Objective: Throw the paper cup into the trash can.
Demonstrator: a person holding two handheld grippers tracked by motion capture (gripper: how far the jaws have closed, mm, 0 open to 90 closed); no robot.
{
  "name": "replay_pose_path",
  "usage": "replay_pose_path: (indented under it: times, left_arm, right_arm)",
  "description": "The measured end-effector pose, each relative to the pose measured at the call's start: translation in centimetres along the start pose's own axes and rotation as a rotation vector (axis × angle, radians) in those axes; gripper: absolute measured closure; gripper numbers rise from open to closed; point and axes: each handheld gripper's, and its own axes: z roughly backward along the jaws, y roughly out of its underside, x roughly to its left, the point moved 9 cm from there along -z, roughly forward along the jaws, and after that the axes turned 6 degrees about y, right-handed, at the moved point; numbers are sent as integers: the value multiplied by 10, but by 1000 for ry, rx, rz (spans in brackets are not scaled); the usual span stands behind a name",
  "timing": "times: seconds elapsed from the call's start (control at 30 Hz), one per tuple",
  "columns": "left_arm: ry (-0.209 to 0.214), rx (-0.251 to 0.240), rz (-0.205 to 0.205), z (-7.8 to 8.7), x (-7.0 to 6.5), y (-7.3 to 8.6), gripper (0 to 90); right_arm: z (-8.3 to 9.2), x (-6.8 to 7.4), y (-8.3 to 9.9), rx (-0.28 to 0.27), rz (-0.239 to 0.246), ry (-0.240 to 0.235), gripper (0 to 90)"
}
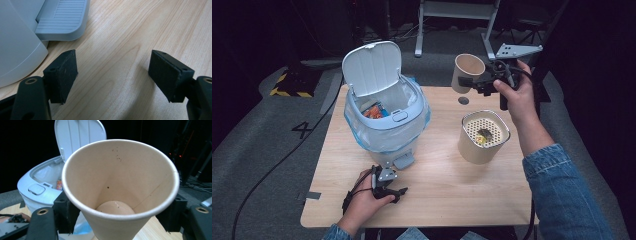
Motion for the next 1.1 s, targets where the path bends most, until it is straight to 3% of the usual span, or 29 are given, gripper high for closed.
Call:
replay_pose_path:
  times: [0.17,0.27,0.47,0.97,1.1]
  left_arm:
    - [1,-1,1,0,0,0,238]
    - [1,-1,1,0,0,0,238]
    - [6,-1,1,0,0,0,236]
    - [10,1,0,0,0,0,233]
    - [8,2,1,0,0,0,233]
  right_arm:
    - [-16,11,-10,-85,-48,-46,297]
    - [-28,19,-11,-80,-33,-54,297]
    - [-50,34,-21,-124,-26,-65,293]
    - [-103,70,-32,-101,-17,-113,293]
    - [-114,78,-30,-72,-1,-121,293]
